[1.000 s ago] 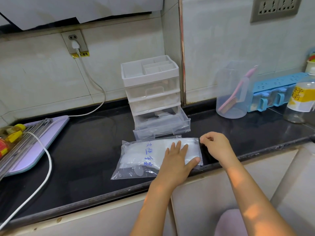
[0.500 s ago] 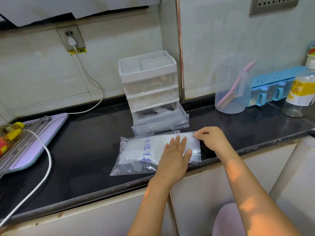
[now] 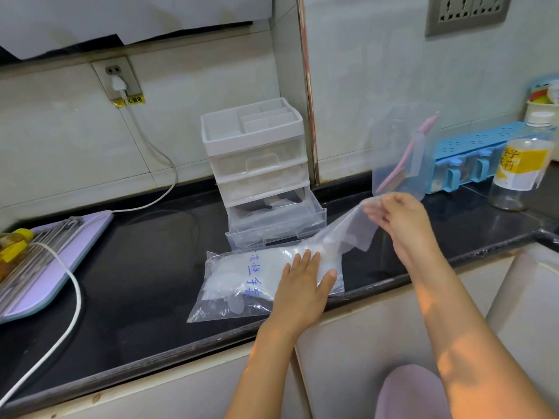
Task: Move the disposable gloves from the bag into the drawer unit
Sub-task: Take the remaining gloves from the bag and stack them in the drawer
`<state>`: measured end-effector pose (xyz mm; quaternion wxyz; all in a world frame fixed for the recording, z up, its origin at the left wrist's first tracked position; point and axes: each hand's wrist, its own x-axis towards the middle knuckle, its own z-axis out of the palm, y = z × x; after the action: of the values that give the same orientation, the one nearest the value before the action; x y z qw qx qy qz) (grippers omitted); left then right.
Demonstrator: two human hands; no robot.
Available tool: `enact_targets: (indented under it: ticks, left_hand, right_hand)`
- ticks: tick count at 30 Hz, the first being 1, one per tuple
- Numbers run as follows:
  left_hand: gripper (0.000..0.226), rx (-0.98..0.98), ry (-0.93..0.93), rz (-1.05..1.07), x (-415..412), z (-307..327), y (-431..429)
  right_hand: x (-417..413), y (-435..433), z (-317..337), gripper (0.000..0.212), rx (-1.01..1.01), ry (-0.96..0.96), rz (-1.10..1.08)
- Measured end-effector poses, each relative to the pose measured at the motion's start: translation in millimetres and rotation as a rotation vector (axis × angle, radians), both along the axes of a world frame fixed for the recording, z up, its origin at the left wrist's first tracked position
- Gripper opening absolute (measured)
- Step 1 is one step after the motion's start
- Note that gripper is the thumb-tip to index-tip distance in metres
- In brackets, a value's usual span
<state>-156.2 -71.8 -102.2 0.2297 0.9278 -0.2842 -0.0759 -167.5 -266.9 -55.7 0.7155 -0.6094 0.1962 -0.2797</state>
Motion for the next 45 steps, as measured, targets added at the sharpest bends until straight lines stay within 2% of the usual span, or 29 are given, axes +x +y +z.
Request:
enact_targets:
  ticks: [3, 6, 8, 10, 11, 15, 19, 20, 22, 24, 26, 28, 33, 36, 39, 41, 45]
  left_hand:
    - [0.062, -0.217, 0.251, 0.028, 2, 17, 4]
    - [0.060, -0.330, 0.326, 0.040, 9, 34, 11]
    - [0.062, -0.398, 0.358, 0.069, 12, 43, 15]
    - [0.082, -0.550, 0.362, 0.096, 19, 52, 19]
    - [0.089, -0.643, 0.348, 0.085, 22, 57, 21]
    - [0.090, -0.837, 0.277, -0.158, 32, 89, 21]
    - [0.092, -0.952, 0.359, -0.296, 28, 115, 16]
    - [0.087, -0.950, 0.400, -0.290, 28, 116, 16]
    - [0.050, -0.936, 0.458, -0.209, 29, 117, 17]
    - [0.020, -0.930, 0.473, -0.109, 34, 116, 20]
    - [0.011, -0.926, 0.431, -0.052, 43, 115, 25]
    - [0.010, -0.869, 0.391, -0.014, 51, 115, 33]
    - [0.015, -0.632, 0.290, 0.030, 76, 119, 59]
    - [0.019, -0.443, 0.119, 0.121, 102, 127, 69]
    - [0.020, -0.325, -0.086, 0.210, 129, 141, 71]
    - [0.018, -0.352, -0.220, 0.243, 140, 153, 69]
    - [0.014, -0.495, -0.622, 0.203, 141, 172, 73]
  right_hand:
    - [2, 9, 40, 0.017, -0.196, -0.102, 0.015]
    - [3, 12, 85, 0.008, -0.390, -0.171, 0.072]
    - [0, 15, 113, 0.009, -0.477, -0.226, 0.265]
    - [-7, 23, 135, 0.003, -0.573, -0.198, 0.523]
    - [-10, 28, 144, 0.008, -0.628, -0.159, 0.625]
    - [-4, 39, 160, 0.029, -0.803, 0.025, 0.883]
    - [9, 47, 165, 0.020, -0.875, 0.012, 0.912]
    - [10, 48, 166, 0.018, -0.887, -0.016, 0.870]
    - [14, 48, 165, 0.015, -0.913, -0.051, 0.767]
    - [21, 42, 159, 0.023, -0.948, -0.030, 0.683]
    - [29, 34, 151, 0.039, -1.004, 0.081, 0.668]
    - [34, 26, 143, 0.044, -1.078, 0.227, 0.699]
    - [57, 12, 127, 0.011, -1.040, 0.321, 0.681]
    - [74, 19, 126, 0.008, -1.143, 0.346, 0.636]
    - [101, 30, 131, 0.013, -1.186, 0.329, 0.506]
    - [115, 37, 137, 0.018, -1.149, 0.263, 0.384]
    - [118, 39, 144, 0.007, -0.930, -0.078, 0.265]
